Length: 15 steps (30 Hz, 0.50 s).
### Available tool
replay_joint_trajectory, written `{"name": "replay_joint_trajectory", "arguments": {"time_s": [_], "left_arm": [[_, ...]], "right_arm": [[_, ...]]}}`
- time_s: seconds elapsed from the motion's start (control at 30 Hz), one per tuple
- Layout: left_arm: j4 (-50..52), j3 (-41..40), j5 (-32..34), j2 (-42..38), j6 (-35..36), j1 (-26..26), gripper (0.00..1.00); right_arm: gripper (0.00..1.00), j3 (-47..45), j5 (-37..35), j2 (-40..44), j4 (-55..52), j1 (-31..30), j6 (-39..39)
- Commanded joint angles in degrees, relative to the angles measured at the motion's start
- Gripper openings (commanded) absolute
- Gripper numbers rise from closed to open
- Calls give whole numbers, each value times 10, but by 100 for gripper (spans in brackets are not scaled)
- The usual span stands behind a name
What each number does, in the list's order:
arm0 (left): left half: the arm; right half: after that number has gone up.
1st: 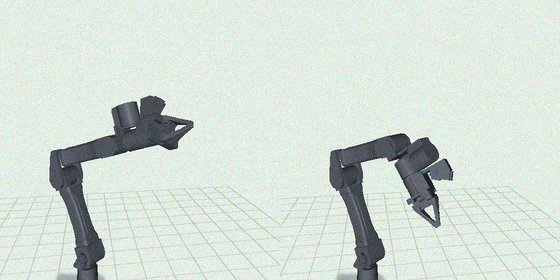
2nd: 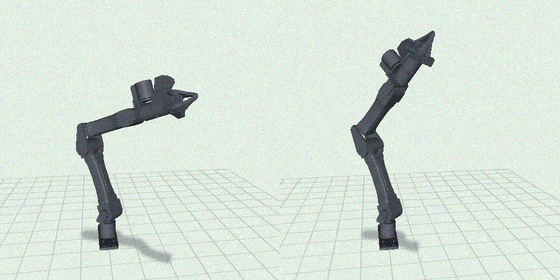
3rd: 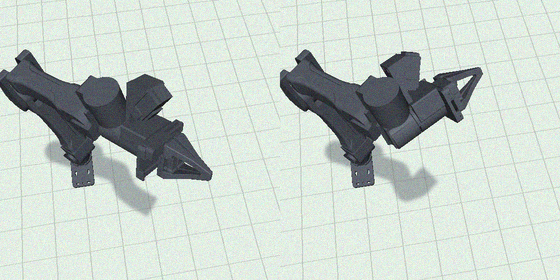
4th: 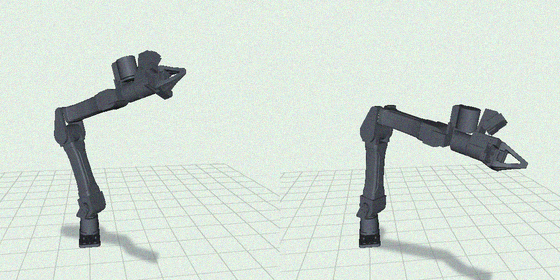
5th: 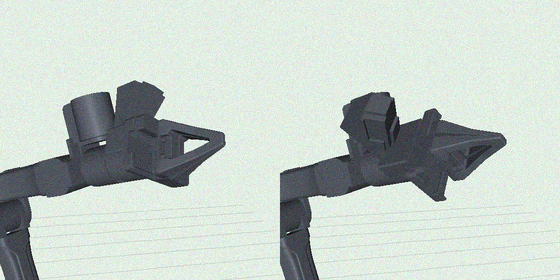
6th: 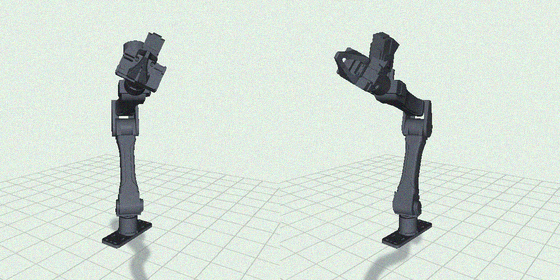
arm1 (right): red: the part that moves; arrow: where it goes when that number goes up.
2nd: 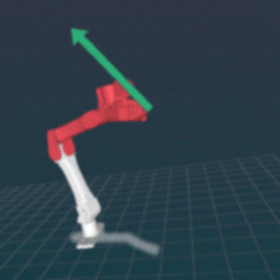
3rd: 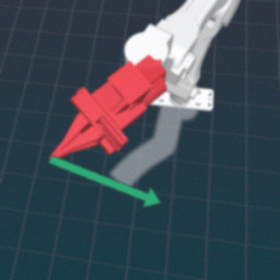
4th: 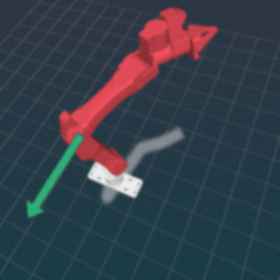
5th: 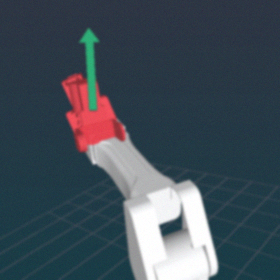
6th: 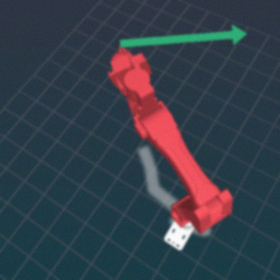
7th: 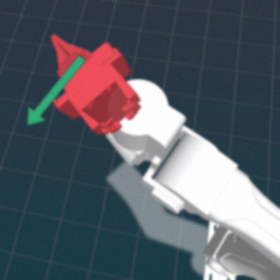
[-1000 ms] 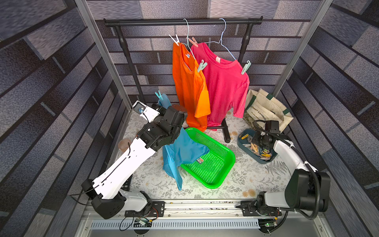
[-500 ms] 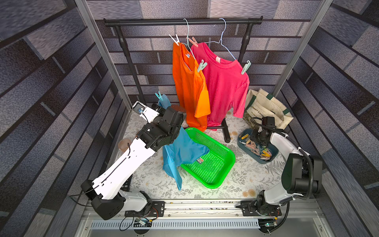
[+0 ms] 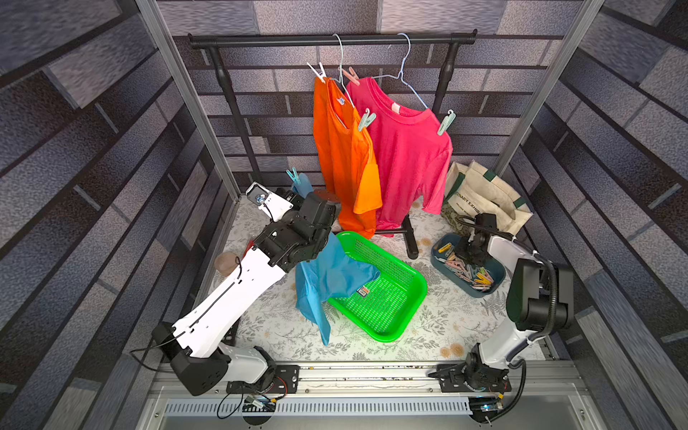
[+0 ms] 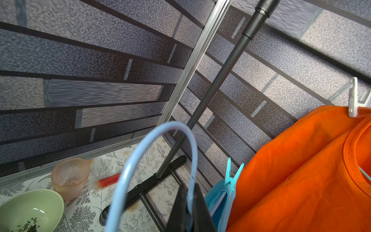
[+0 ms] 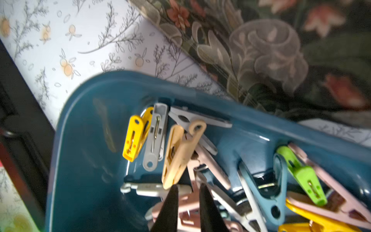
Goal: Use clothespins to secure the t-shirt on both sides of the hanger
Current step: Pick up the clothespin from the storage box.
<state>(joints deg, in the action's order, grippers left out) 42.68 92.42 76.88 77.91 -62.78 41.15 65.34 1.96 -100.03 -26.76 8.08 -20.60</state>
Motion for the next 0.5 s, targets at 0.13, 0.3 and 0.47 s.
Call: {"name": "replay_joint_trajectory", "arguments": {"time_s": [0.13, 0.3, 0.47], "left_arm": [[-11, 3, 11, 0, 17, -5, 0], [-13, 2, 9, 4, 17, -6, 0], [-13, 3, 5, 8, 16, -6, 0]], "right_arm": [[28, 52, -12, -51, 14, 8, -12], [37, 48, -16, -57, 15, 9, -20], [38, 27, -24, -46, 24, 10, -20]]}}
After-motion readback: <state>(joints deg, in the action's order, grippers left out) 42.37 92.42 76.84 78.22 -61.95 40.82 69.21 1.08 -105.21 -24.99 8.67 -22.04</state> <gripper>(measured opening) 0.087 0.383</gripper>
